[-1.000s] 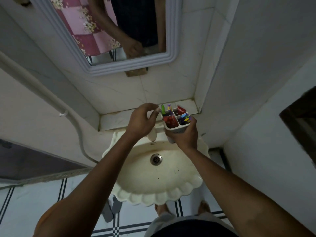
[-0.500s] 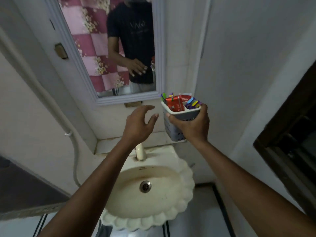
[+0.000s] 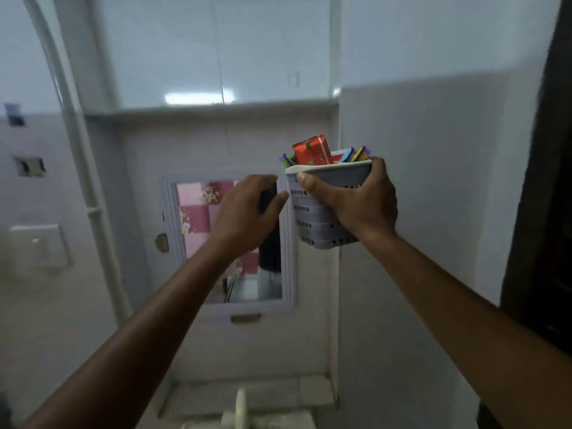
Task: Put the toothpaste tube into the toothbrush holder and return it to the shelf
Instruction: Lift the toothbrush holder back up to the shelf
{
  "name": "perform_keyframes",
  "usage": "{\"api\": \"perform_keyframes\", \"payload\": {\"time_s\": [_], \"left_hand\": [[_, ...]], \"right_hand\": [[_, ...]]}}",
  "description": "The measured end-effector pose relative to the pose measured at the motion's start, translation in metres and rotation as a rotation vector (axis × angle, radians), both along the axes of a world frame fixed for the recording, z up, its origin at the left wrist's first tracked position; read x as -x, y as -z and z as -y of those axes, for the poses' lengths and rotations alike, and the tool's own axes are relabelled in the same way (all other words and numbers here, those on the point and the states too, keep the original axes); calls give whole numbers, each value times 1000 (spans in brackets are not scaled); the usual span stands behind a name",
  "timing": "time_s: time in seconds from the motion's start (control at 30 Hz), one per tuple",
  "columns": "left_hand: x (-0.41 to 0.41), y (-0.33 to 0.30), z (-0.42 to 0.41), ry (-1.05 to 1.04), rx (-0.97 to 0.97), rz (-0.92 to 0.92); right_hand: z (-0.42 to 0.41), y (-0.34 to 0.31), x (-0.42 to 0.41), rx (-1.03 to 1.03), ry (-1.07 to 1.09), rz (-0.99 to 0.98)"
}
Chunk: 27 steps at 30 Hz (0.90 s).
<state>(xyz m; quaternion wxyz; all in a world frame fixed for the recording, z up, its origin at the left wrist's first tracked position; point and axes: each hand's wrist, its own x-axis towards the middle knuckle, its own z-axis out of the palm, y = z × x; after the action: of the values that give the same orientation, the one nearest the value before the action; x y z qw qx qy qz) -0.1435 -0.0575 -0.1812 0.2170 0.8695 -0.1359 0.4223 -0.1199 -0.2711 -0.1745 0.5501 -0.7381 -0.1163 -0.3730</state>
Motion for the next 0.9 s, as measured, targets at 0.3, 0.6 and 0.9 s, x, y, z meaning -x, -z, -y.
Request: {"api": "perform_keyframes", "payload": {"time_s": [0.3,0.6,0.9], "left_hand": [[-38,-148,-30,-78,-66,261],[-114,-208,-58,-112,-117,252],[-183,-195,-64,-168,-151,161]], "right_hand": [[-23,-164,-15,-4,82,129],[-56,-253,-69,-36,227,170],[-73,-253,-126,-49,327,181]]}}
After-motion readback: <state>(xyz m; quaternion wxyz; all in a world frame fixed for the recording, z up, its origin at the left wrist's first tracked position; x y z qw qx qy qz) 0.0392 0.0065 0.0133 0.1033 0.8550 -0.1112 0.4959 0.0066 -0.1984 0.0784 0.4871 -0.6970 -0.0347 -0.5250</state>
